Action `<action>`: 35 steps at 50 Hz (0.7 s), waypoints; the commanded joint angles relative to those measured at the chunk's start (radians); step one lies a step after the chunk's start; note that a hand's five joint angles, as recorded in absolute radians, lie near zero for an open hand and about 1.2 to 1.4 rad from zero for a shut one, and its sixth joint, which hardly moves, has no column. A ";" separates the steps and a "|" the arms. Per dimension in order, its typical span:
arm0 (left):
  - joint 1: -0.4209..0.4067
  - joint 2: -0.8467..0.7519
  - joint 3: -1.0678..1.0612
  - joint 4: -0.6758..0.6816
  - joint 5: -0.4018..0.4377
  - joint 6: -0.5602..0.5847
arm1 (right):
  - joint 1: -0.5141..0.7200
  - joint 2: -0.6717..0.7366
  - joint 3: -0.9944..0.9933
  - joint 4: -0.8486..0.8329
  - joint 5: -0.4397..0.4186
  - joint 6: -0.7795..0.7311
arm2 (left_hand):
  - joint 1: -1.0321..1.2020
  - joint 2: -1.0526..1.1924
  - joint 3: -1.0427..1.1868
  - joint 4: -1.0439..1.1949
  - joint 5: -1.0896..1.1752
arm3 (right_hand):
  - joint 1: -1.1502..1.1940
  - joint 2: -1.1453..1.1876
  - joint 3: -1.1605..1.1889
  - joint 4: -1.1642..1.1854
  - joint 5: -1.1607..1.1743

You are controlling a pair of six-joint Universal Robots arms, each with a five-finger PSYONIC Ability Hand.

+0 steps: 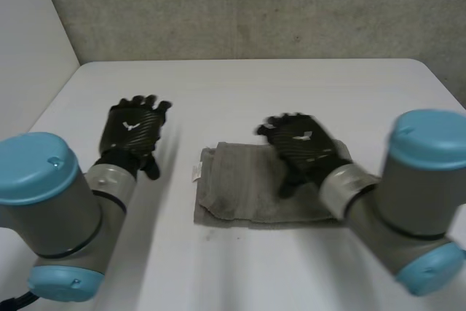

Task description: Fold the laundry

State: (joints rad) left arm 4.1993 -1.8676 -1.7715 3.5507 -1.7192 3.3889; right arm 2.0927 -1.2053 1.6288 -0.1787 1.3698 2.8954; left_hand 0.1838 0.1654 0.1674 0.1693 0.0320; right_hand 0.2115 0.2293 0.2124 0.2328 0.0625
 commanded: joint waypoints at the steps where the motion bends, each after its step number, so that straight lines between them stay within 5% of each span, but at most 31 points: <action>1: -0.119 -0.074 0.104 -0.010 0.006 -0.141 | -0.196 -0.086 0.155 0.080 -0.035 0.065 | -0.009 0.009 0.007 0.005 -0.032 | -0.037 -0.055 -0.038 -0.058 -0.062; 10: -0.179 -0.264 0.193 -0.015 0.004 -0.125 | -0.336 -0.092 0.327 0.044 -0.020 -0.228 | -0.009 0.009 0.007 0.005 -0.032 | 0.003 -0.015 0.002 -0.019 -0.023; 11: -0.179 -0.265 0.193 -0.015 0.004 -0.125 | -0.347 -0.085 0.344 0.028 -0.023 -0.261 | -0.009 0.009 0.007 0.005 -0.032 | 0.308 0.290 0.307 0.287 0.282; 12: -0.179 -0.312 0.211 -0.019 0.001 -0.120 | -0.347 -0.085 0.344 0.028 -0.023 -0.262 | -0.009 0.009 0.007 0.005 -0.032 | 0.311 0.293 0.310 0.290 0.285; 14: -0.179 -0.341 0.218 -0.042 0.001 -0.117 | -0.353 -0.048 0.342 -0.050 -0.023 -0.271 | -0.009 0.009 0.007 0.005 -0.032 | 1.141 1.123 1.140 1.120 1.115; 20: -0.177 -0.323 0.205 -0.143 -0.007 -0.112 | -0.339 -0.050 0.279 -0.127 0.002 -0.289 | -0.009 0.009 0.007 0.005 -0.032 | 1.185 1.167 1.184 1.163 1.159; 27: -0.160 -0.166 0.141 -0.190 -0.016 -0.125 | -0.105 -0.069 0.074 -0.120 0.054 -0.311 | -0.009 0.009 0.007 0.005 -0.032 | 1.185 1.167 1.184 1.163 1.159; 35: -0.081 0.015 0.026 -0.187 -0.054 -0.126 | 0.283 0.150 -0.127 -0.029 0.038 -0.387 | -0.009 0.009 0.007 0.005 -0.032 | 1.185 1.167 1.184 1.163 1.159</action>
State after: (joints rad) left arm 4.0657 -1.9725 -1.6681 3.3574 -1.7450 3.2644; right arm 2.1147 -1.2112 1.6269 -0.2826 1.4203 2.5632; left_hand 0.1838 0.1651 0.1672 0.1692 0.0297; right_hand 0.9076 1.1711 1.1817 1.1903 0.9807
